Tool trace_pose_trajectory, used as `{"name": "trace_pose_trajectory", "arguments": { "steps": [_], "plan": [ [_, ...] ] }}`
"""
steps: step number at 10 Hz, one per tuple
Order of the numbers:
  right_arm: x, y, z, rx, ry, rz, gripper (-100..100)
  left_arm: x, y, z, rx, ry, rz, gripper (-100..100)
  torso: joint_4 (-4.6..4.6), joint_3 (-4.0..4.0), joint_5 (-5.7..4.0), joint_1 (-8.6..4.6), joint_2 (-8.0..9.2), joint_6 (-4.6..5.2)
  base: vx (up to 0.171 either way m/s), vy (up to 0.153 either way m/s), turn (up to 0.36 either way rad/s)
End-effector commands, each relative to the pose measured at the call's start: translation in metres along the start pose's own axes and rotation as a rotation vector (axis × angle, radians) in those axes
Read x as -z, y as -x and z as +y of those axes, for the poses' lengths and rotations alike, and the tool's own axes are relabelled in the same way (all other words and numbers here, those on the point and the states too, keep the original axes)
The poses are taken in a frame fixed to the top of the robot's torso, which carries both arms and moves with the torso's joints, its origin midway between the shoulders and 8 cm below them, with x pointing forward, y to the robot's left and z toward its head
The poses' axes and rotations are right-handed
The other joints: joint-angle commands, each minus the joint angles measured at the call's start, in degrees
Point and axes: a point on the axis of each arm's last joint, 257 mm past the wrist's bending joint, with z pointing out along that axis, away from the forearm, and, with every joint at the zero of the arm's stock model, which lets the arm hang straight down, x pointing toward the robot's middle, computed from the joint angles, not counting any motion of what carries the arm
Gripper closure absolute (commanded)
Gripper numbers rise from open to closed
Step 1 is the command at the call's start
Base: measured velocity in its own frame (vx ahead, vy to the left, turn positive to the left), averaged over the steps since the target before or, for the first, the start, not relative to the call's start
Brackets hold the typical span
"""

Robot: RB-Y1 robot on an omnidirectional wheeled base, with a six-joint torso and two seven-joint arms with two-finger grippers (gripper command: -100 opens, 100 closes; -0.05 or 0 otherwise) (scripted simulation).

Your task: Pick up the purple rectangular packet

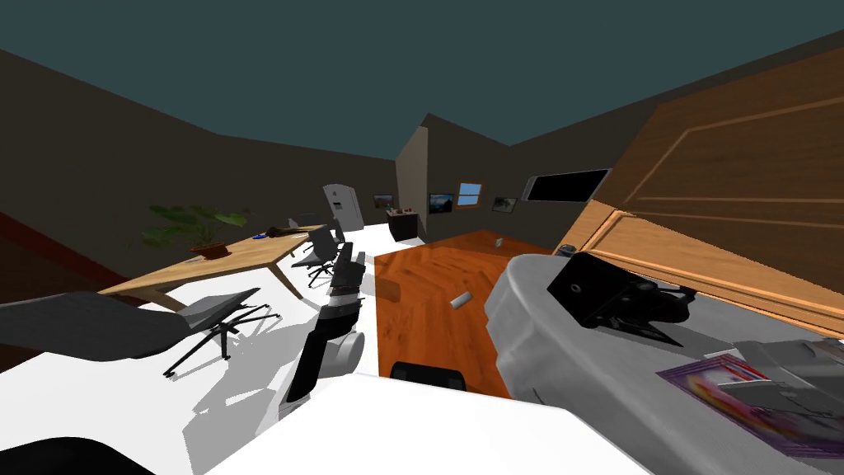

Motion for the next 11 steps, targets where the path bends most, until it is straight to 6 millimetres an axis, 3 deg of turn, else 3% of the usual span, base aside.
{"name": "trace_pose_trajectory", "arguments": {
  "steps": [1,2,3,4,5,6,7,8,10,11],
  "plan": [
    [0.004,-0.002,-0.006,-0.006,-0.015,-0.002,-100,0.000,0.000,0.000,0.000,0.000,0.000,0,0.00,0.00,0.00,0.00,0.00,0.00,-0.009,0.023,0.025],
    [0.001,-0.035,-0.002,-0.046,0.002,0.001,-100,0.000,0.000,0.000,0.000,0.000,0.000,0,-0.01,-0.03,-0.01,-0.07,-0.05,0.02,-0.010,0.049,0.279],
    [0.004,-0.026,-0.005,-0.038,-0.009,-0.023,-100,0.000,0.000,0.000,0.000,0.000,0.000,0,-0.03,-0.04,-0.04,0.00,-0.05,-0.04,-0.008,0.037,0.133],
    [0.008,-0.034,-0.010,-0.047,-0.024,-0.005,-100,0.000,0.000,0.000,0.000,0.000,0.000,0,-0.06,-0.10,-0.15,-0.02,-0.13,-0.08,-0.004,0.026,0.009],
    [0.003,-0.062,-0.002,-0.079,-0.001,-0.014,-100,0.000,0.000,0.000,0.000,0.000,0.000,0,-0.07,-0.12,-0.15,-0.07,-0.18,-0.06,-0.004,0.049,0.270],
    [0.011,-0.065,-0.010,-0.083,-0.030,-0.005,-100,0.000,0.000,0.000,0.000,0.000,0.000,0,-0.11,-0.17,-0.24,0.00,-0.22,-0.19,-0.003,0.042,0.178],
    [0.011,-0.093,-0.005,-0.113,-0.021,-0.002,-100,0.000,0.000,0.000,0.000,0.000,0.000,0,-0.13,-0.21,-0.30,-0.03,-0.30,-0.18,-0.007,0.074,0.302],
    [0.022,-0.097,-0.016,-0.110,-0.064,0.002,-100,0.000,0.000,0.000,0.000,0.000,0.000,0,-0.15,-0.23,-0.29,0.04,-0.31,-0.21,0.003,0.059,0.144],
    [0.022,-0.098,-0.016,-0.110,-0.064,0.003,-100,0.000,0.000,0.000,0.000,0.000,0.000,0,-0.14,-0.24,-0.30,-0.07,-0.34,-0.14,0.003,0.013,-0.021],
    [0.026,-0.128,-0.010,-0.135,-0.063,0.012,-100,0.000,0.000,0.000,0.000,0.000,0.000,0,-0.14,-0.23,-0.32,-0.16,-0.33,-0.15,-0.009,0.035,0.326]
  ]
}}
